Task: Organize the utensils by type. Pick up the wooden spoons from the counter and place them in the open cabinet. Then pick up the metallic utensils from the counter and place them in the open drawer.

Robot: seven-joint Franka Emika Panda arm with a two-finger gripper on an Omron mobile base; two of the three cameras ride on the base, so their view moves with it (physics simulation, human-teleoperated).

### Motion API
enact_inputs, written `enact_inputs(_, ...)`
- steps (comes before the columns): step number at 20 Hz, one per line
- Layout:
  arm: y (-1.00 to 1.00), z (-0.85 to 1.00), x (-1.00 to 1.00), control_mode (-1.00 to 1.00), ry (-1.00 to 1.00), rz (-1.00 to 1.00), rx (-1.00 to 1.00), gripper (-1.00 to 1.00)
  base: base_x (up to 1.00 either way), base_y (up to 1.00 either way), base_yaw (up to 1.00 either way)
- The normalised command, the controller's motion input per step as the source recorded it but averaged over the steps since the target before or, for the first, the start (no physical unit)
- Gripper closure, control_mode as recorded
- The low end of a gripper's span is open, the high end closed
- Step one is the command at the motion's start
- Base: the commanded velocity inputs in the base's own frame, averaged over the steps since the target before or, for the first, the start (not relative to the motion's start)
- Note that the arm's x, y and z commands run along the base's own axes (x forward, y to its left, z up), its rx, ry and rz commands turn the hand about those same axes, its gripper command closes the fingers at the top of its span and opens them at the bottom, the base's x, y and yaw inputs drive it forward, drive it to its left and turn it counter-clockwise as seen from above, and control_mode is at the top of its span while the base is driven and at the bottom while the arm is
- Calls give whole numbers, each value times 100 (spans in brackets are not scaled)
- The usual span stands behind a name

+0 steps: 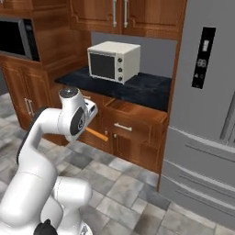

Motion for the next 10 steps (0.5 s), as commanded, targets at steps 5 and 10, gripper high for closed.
enact_inputs(5,0,0,0,100,0,0,0,100,89,75,-9)
enact_inputs(10,0,0,0,100,0,0,0,100,76,69,-29)
